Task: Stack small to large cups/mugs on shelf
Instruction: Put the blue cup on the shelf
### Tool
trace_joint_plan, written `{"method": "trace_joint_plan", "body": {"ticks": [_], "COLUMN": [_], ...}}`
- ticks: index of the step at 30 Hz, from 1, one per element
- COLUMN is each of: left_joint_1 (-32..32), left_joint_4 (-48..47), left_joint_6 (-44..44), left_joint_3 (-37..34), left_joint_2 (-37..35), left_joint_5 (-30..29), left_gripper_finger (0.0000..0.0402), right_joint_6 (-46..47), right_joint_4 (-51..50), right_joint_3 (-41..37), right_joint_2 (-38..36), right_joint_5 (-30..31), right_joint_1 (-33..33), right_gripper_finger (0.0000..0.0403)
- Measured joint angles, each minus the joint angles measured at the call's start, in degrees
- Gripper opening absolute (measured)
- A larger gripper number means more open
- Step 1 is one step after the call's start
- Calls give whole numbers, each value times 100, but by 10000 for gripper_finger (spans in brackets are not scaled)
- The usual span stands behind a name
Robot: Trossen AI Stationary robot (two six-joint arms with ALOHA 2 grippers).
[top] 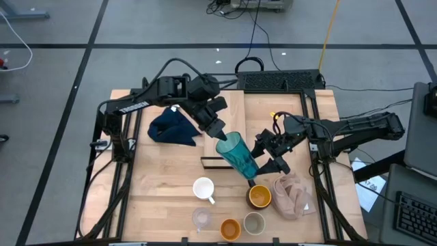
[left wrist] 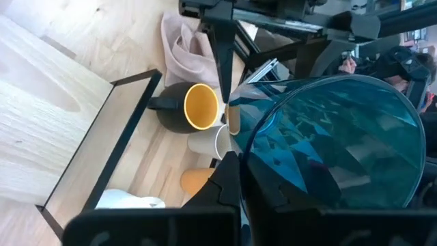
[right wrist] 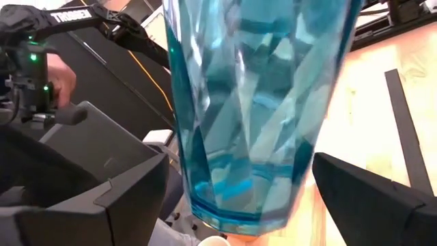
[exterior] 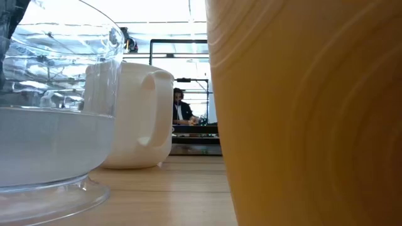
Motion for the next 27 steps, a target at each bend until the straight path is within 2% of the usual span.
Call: {"method": "trace_joint_plan", "body": {"ticks": [10,21,27], "left_joint_1": [-35,-33,-28], "left_joint_4": [299,346,357], "left_joint_6": [-33,-40,-59], "left_joint_3": [-127,-127,-127], "left_joint_2": [-7,-4,-4], "left_joint_5": [19,42,37], "left_gripper_finger": [1,1,1], "right_joint_6": [83,203,213], "right_joint_4": [3,274,315], "right_joint_3": [0,0,0], "right_joint_2": [58,261,273], "right_joint_5": [-16,-306,-435], "right_joint_1": [0,-2,-4], "right_gripper_finger": [352,351,324]}}
